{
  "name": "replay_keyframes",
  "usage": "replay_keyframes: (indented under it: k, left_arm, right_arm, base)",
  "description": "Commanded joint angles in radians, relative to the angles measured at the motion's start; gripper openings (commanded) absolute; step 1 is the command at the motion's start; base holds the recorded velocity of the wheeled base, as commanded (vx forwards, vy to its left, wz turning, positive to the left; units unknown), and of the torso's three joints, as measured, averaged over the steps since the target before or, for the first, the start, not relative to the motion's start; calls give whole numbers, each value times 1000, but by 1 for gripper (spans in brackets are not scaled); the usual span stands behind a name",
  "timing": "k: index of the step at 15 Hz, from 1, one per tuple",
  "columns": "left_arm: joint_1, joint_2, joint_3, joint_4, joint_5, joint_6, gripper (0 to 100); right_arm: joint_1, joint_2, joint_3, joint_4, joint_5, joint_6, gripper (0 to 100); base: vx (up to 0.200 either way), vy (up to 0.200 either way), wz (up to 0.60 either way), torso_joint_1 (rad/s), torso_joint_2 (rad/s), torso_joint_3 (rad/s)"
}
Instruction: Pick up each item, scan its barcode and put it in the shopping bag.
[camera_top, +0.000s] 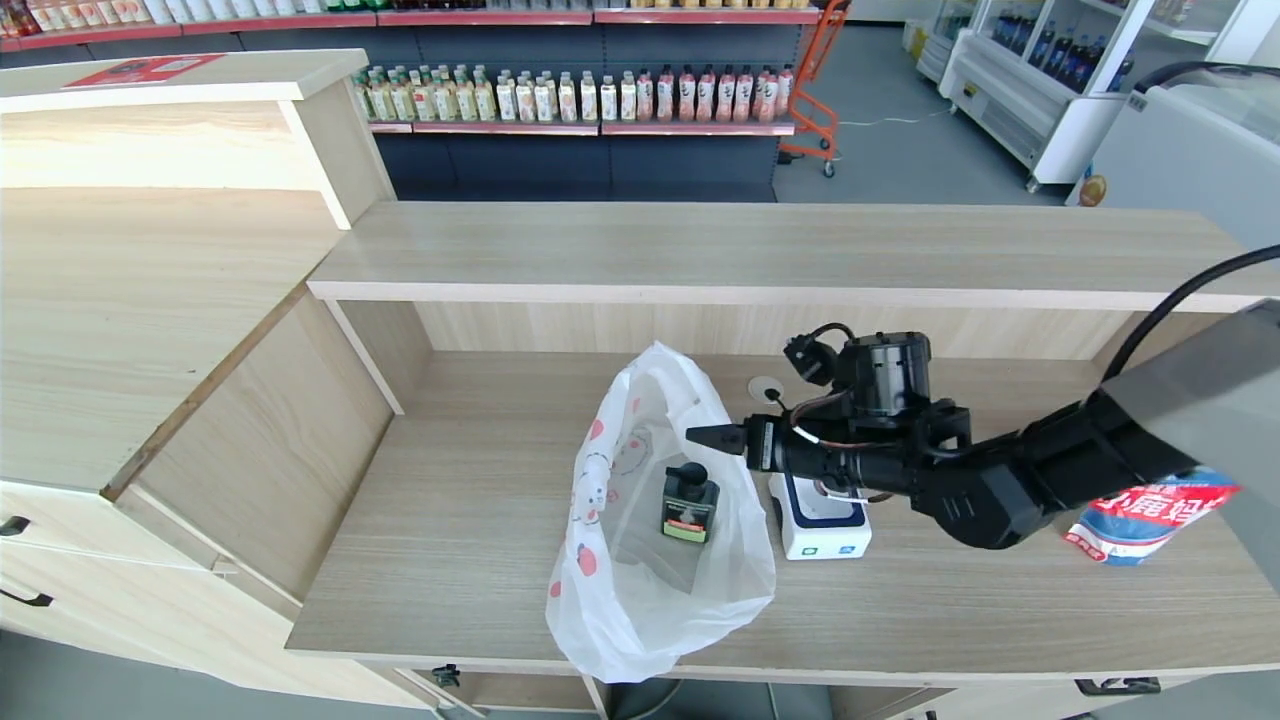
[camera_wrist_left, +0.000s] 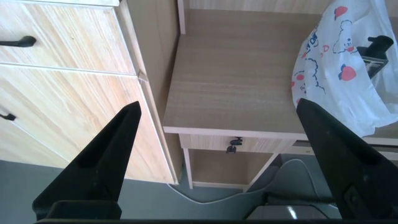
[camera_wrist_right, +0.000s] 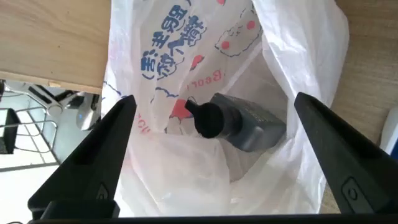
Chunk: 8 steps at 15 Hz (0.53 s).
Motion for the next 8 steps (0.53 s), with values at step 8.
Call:
replay_keyframes:
  k: [8]
  left_arm:
    - [0, 0, 0, 0, 1, 0, 100]
  right_arm:
    - [-398, -1163, 777, 228, -164, -298, 100]
  base:
    - [0, 0, 0, 0, 0, 0]
